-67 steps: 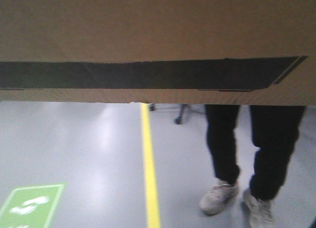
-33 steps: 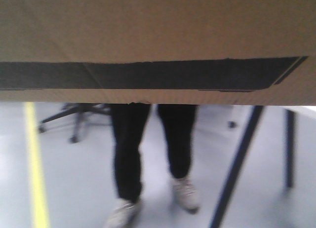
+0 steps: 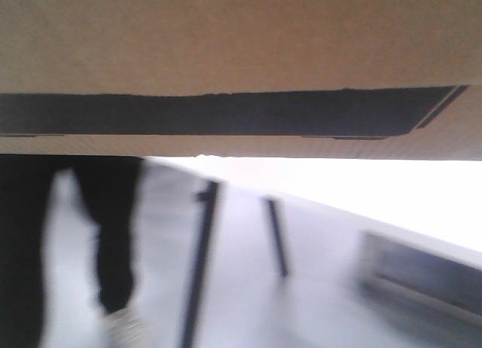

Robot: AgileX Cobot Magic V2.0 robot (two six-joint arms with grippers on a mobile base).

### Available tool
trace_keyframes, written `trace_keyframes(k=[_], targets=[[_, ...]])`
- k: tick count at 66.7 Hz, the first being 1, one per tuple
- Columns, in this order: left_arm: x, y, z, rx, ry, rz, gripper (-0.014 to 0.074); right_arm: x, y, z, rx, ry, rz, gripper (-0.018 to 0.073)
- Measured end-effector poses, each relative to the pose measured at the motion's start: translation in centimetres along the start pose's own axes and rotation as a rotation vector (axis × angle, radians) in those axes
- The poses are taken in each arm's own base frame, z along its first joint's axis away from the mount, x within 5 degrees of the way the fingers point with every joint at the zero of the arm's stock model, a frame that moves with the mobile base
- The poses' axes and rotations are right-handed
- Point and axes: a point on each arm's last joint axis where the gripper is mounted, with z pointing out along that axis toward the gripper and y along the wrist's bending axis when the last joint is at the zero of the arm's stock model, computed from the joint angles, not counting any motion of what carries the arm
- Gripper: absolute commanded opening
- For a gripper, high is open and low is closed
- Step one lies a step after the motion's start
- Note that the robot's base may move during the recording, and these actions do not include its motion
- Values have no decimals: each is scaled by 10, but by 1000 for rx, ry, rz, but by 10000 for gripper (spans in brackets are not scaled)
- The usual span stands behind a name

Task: Grab box from left shelf to table start
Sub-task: 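Carry the box with both grippers toward the white table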

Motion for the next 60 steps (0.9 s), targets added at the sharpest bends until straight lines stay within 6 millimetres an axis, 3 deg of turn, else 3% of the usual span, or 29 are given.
trace_keyframes(k=[60], targets=[[0,0,1,-1,3,0,-92,0,0,0,1,0,-1,58]])
